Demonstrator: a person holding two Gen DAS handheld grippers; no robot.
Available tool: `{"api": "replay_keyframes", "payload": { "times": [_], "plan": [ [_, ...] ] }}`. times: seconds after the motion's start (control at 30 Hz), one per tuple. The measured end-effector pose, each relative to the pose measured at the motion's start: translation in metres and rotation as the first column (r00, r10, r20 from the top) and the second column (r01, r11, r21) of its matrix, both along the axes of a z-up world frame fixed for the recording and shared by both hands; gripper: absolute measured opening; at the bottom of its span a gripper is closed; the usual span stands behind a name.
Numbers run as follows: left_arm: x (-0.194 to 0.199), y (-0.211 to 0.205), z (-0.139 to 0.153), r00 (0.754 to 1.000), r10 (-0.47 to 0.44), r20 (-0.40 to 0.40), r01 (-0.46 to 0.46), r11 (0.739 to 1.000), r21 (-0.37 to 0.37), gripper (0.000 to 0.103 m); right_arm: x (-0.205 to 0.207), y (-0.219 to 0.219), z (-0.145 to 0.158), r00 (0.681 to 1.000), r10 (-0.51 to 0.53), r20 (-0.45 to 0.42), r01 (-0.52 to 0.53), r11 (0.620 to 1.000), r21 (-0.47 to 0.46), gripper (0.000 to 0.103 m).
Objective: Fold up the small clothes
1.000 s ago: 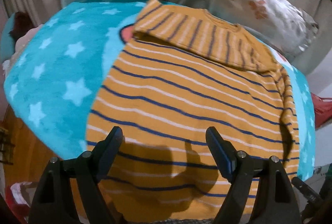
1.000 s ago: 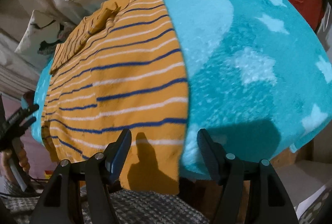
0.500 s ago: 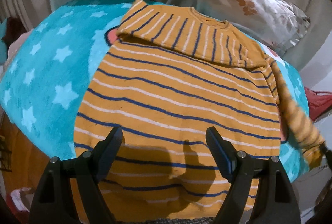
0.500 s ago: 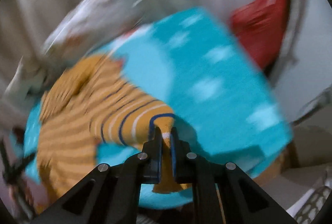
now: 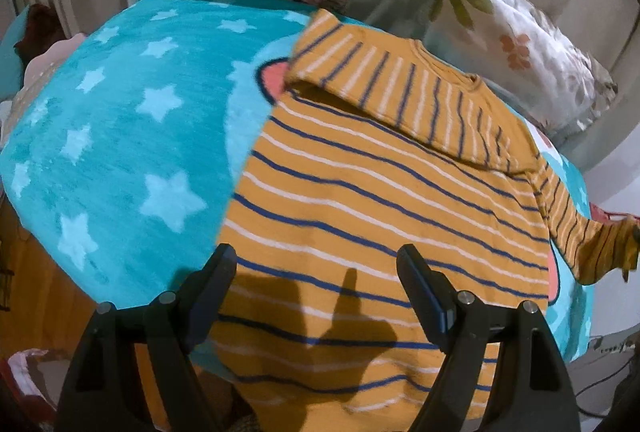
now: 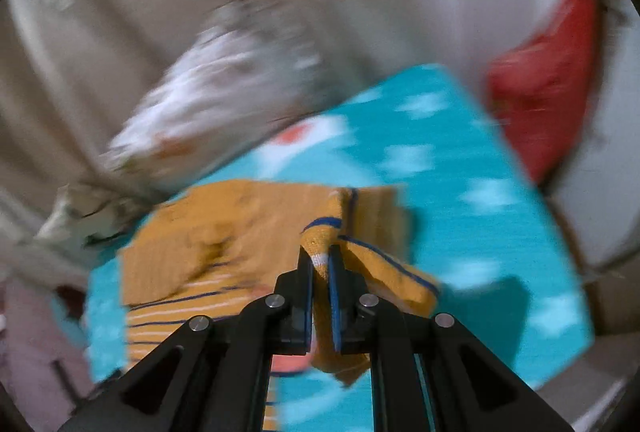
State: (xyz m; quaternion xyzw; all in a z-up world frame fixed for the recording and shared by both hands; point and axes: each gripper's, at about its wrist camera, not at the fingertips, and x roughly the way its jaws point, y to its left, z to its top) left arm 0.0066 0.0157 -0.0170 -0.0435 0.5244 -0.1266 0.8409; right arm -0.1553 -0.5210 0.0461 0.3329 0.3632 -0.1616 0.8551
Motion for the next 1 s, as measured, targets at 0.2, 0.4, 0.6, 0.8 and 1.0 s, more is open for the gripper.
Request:
{"api": "replay_keyframes", "payload": {
  "times": [0.2, 0.4, 0.6, 0.8, 1.0],
  "plan": [
    [0.025, 0.038, 0.006, 0.999, 0.046, -0.010, -0.046, 0.999, -0.013, 0.081, 0.115, 0.088, -0.002, 0.974, 0.217, 0.063, -0.222, 0.971, 0.088, 0.008],
    [0.044, 0.074, 0.000, 0.997, 0.069, -0.025, -0.070, 0.998, -0.007, 0.081, 0.222, 0.187, -0.015, 0.914, 0.405, 0.026, -0.405, 0.909, 0.100, 0.008],
    [0.052, 0.111, -0.010, 0.995, 0.094, -0.034, -0.094, 0.995, 0.015, 0.081, 0.314, 0.262, -0.051, 0.861, 0.506, -0.045, -0.498, 0.858, 0.129, 0.008],
    [0.060, 0.148, -0.021, 0.987, 0.144, -0.066, -0.143, 0.989, 0.027, 0.081, 0.368, 0.294, -0.097, 0.860, 0.504, -0.081, -0.476, 0.849, 0.228, 0.008],
    [0.064, 0.172, -0.030, 0.980, 0.176, -0.092, -0.173, 0.984, 0.040, 0.081, 0.405, 0.325, -0.123, 0.832, 0.549, -0.080, -0.502, 0.807, 0.312, 0.014]
  ]
}}
